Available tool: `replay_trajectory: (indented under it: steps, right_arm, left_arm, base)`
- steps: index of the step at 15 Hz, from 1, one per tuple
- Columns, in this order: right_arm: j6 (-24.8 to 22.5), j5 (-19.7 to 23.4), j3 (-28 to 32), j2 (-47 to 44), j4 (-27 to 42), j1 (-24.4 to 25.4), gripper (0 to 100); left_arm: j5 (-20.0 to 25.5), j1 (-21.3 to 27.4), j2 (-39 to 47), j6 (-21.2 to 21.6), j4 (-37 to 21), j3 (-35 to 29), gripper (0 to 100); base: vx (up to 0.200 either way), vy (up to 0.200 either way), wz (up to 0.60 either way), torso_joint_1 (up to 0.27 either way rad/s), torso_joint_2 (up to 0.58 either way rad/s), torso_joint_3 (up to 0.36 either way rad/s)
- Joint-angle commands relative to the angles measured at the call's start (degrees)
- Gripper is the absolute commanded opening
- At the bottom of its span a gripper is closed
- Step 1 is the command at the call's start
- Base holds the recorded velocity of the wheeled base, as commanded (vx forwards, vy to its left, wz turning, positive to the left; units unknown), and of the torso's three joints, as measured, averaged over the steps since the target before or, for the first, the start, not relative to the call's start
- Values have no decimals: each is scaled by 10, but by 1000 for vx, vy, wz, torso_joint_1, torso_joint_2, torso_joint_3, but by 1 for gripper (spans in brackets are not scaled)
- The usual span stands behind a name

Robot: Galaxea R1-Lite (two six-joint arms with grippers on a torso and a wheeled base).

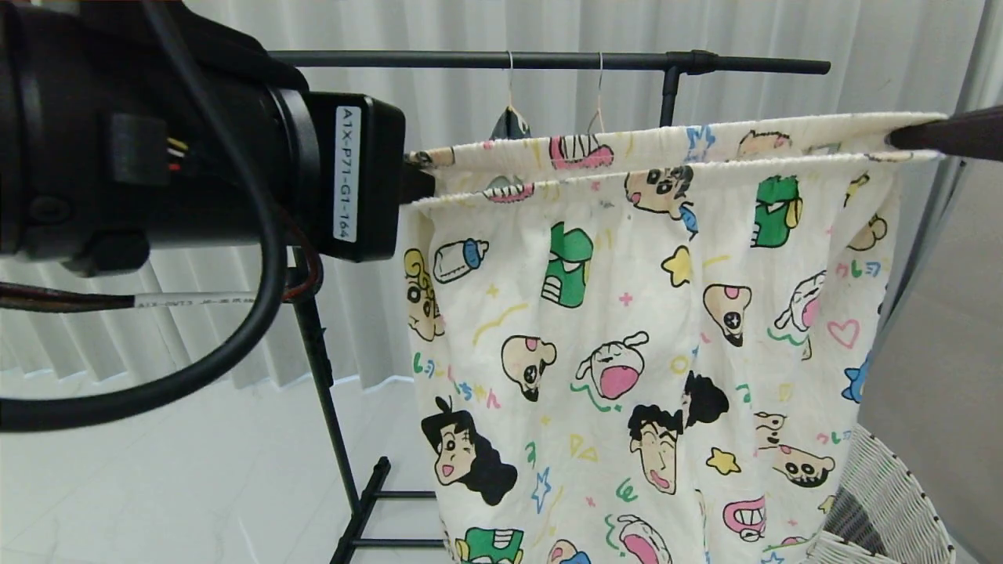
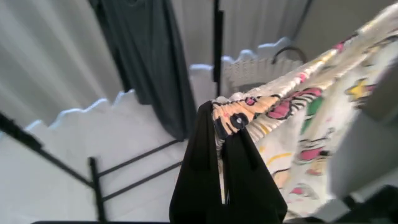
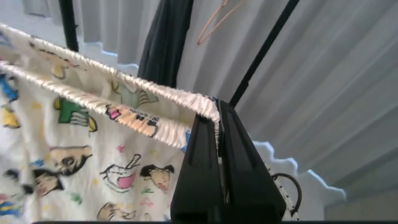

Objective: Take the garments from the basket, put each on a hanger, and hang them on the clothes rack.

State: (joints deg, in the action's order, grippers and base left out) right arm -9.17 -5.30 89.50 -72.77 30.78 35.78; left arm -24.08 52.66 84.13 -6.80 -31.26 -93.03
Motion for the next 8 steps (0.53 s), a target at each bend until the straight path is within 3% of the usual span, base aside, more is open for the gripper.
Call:
replay_trajectory:
  steps: [1, 3, 5, 7, 8]
  right_arm:
    - [-1, 59, 52, 30, 99, -12, 0]
    - [-2, 180, 76, 61, 206, -3, 0]
    - [-2, 280, 63, 83, 238, 54, 0]
    - [0, 288, 48, 83, 239, 126, 0]
    - [0, 288, 48, 81, 238, 133, 0]
  left_arm:
    - [-7, 2, 11, 3, 22, 1, 0]
    - [-8, 2, 24, 5, 81, 0, 0]
    - [-10, 2, 35, 5, 111, 0, 0]
    - [-18, 12, 41, 5, 115, 0, 0]
    - [-19, 17, 41, 5, 115, 1, 0]
  base:
    - [0, 0, 0, 0, 0, 0]
    - [0, 0, 0, 0, 0, 0]
    - [0, 0, 0, 0, 0, 0]
    - [0, 0, 0, 0, 0, 0]
    - [0, 0, 0, 0, 0, 0]
